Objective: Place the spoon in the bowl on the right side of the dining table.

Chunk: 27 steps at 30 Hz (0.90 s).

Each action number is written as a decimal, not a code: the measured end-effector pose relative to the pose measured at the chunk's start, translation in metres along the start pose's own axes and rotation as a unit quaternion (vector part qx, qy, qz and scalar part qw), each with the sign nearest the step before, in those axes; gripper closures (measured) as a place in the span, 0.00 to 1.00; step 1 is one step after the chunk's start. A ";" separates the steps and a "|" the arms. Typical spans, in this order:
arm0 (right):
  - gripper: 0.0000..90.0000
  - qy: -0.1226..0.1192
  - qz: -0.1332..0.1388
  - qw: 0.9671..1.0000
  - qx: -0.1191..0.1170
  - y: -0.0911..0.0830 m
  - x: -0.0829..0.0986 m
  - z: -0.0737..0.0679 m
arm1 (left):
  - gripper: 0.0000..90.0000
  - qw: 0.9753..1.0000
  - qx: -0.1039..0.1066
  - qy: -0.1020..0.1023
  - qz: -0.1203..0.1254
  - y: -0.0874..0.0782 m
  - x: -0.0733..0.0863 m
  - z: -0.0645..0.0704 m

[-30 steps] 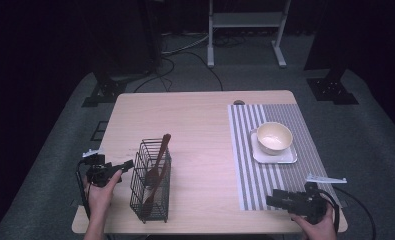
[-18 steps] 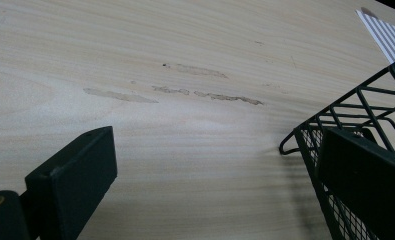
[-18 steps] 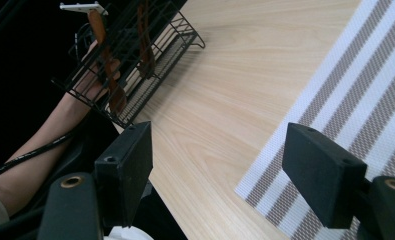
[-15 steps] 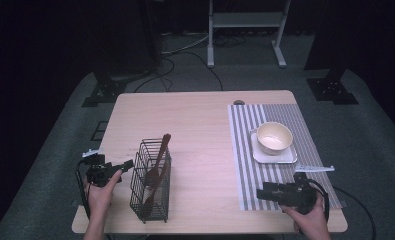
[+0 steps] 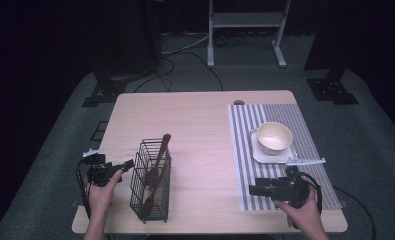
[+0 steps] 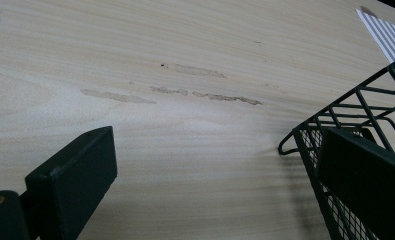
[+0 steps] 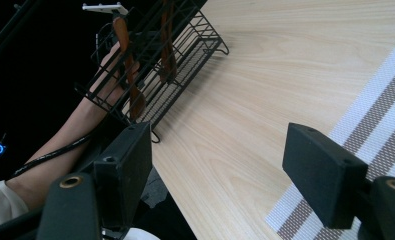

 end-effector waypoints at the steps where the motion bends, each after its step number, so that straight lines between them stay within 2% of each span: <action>1: 0.30 0.001 -0.002 1.000 0.000 0.000 -0.001 -0.001 | 0.02 1.000 0.000 0.000 0.000 0.000 0.000 0.000; 27: 0.30 -0.008 -0.034 0.999 -0.025 0.023 -0.022 -0.019 | 0.02 1.000 0.001 -0.002 -0.001 0.000 0.000 -0.001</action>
Point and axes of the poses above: each handheld gripper's, and its own axes: y roughly forward along the jaws, x roughly out of its underside, z roughly to its right, the point moved 3 cm from there along y, roughly forward along the jaws, and after that the axes turned 7 degrees about -x, right-handed, at the moved point
